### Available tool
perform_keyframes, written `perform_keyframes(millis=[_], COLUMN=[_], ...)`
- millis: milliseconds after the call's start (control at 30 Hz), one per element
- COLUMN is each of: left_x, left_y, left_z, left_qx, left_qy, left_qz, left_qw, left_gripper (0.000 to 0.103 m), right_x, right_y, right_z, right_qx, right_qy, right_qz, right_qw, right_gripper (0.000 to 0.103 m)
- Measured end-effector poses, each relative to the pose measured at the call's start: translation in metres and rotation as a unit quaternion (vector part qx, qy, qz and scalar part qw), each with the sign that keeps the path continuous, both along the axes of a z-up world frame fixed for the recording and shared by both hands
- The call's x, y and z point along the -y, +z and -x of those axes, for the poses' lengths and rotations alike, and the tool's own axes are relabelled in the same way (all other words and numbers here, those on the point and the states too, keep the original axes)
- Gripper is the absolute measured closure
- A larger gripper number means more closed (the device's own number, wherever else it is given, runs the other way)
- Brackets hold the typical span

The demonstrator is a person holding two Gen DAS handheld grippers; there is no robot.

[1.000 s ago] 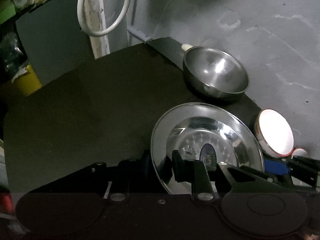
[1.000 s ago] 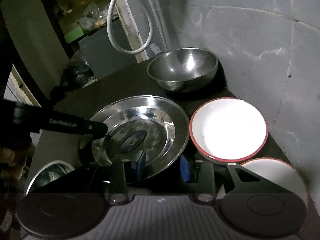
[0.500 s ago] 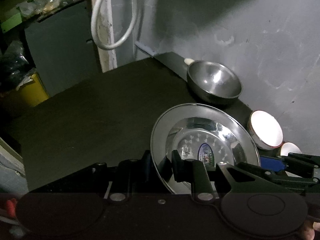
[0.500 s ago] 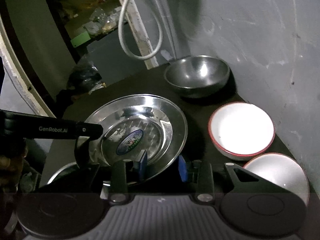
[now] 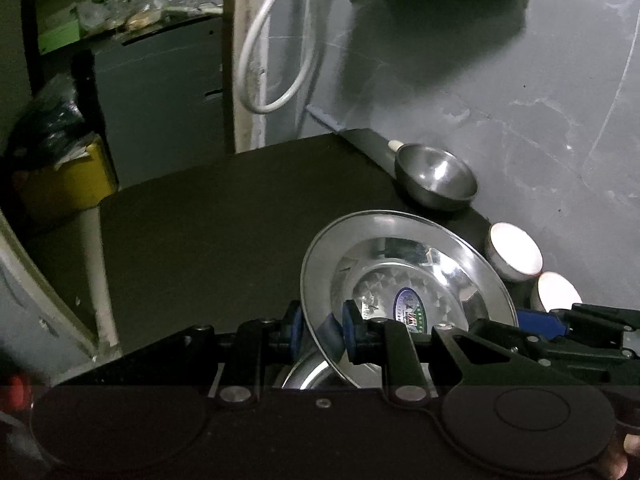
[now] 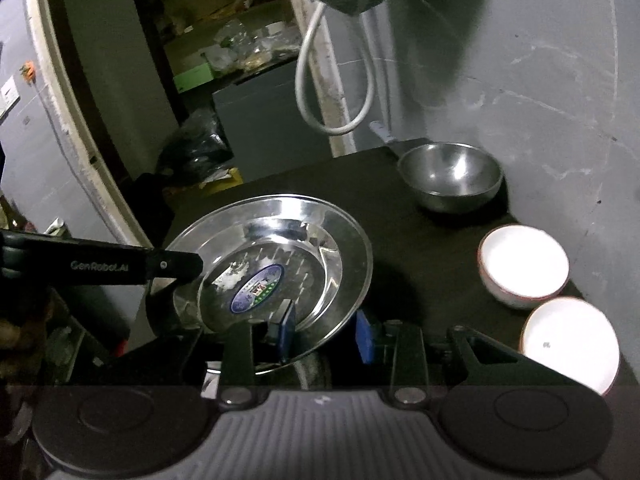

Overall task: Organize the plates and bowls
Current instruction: 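Lift the steel plate with the left tool and carry it over the basin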

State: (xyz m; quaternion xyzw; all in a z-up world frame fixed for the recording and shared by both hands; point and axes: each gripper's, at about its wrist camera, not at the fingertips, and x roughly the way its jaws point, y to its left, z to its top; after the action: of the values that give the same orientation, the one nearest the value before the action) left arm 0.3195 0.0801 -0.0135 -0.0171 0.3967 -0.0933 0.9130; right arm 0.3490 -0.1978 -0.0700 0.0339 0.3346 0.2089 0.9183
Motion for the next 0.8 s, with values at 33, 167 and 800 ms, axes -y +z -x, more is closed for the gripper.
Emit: perform_keyframes(millis=[33,167,800], left_x=[-0.003,-0.013,-0.006], left_y=[-0.001,-0.003,-0.033], left_z=[0.005,0.023,0.067], left_qx=[-0.001,-0.006,-0.03], left_qy=[0.003,0.012,0.035], left_qz=[0.001,0.005,-0.025], left_qw=[1.0,0.9999,0.9986], left_gripper=[0.081,0.081,0.078], right_x=[-0.003,-0.012,-0.022], right_y=[0.0,0.0,-0.021], right_z=[0.005,0.022,0.056], right_qx=[-0.001,-0.004,-0.036], right_qy=[0.004,0.016,0.042], right_qz=[0.002,0.012,0.044], right_qw=[1.0,1.0,0.997], right_gripper=[0.067,0.067,0.068])
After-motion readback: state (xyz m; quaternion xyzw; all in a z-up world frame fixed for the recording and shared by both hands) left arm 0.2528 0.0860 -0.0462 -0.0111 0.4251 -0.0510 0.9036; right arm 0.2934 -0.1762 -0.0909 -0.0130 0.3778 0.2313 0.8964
